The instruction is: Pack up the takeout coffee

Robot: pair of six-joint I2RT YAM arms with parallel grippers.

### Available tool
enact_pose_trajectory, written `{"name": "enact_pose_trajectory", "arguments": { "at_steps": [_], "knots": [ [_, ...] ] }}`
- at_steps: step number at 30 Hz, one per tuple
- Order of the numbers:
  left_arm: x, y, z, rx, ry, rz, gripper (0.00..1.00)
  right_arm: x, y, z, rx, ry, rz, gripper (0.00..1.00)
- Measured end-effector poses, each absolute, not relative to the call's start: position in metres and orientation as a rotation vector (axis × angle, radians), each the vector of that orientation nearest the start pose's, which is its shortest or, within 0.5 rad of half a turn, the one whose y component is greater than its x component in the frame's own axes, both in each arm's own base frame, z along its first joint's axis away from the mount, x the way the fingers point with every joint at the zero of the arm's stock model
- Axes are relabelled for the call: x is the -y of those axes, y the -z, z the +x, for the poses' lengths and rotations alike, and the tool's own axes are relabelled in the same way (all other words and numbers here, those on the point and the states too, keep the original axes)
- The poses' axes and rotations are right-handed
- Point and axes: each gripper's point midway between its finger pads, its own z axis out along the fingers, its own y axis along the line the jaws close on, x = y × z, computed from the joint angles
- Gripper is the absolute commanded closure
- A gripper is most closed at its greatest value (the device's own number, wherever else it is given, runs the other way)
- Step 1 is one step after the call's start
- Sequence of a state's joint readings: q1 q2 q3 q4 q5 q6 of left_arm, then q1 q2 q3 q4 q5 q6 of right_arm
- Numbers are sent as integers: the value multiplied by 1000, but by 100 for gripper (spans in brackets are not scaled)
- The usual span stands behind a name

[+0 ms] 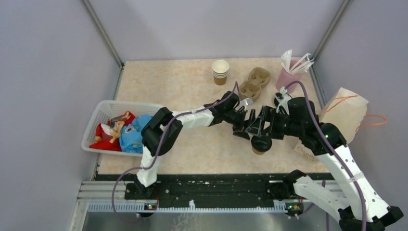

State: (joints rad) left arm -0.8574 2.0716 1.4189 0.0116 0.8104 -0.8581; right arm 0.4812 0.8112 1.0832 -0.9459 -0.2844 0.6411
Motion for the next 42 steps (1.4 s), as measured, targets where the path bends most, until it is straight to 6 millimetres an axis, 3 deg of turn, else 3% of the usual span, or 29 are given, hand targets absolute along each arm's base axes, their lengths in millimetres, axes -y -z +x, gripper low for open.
{"name": "enact_pose_trajectory", "arguments": {
  "at_steps": [4, 7, 9, 14, 17, 20, 22, 25, 30, 33, 37, 42],
  "knots": [
    [457, -132, 223, -2578, 1628, 556, 3, -165, -260, 167, -2372, -869, 49, 17],
    [428, -157, 254, -2509, 1552, 517, 6, -162, -269, 175, -2351, -835, 67, 17],
    [404, -179, 289, -2438, 1483, 460, 10, -161, -275, 182, -2337, -808, 77, 17],
    [345, -232, 405, -2240, 1183, 313, 27, -157, -290, 205, -2304, -723, 96, 17],
    [330, -267, 471, -2113, 1006, 274, 37, -156, -292, 217, -2303, -673, 106, 17],
    [323, -284, 519, -2025, 837, 248, 40, -156, -286, 227, -2323, -628, 112, 18],
    [318, -280, 541, -2005, 737, 233, 42, -157, -279, 233, -2346, -604, 110, 18],
    [311, -256, 566, -2019, 621, 208, 41, -158, -269, 240, -2383, -570, 107, 18],
    [300, -194, 586, -2103, 511, 179, 42, -157, -259, 246, -2419, -539, 106, 18],
    [297, -171, 593, -2132, 481, 166, 46, -155, -257, 248, -2424, -537, 112, 18],
    [292, -162, 601, -2127, 448, 135, 55, -153, -256, 249, -2429, -539, 113, 18],
    [290, -169, 609, -2086, 430, 104, 60, -149, -252, 248, -2446, -538, 111, 18]
  ]
}}
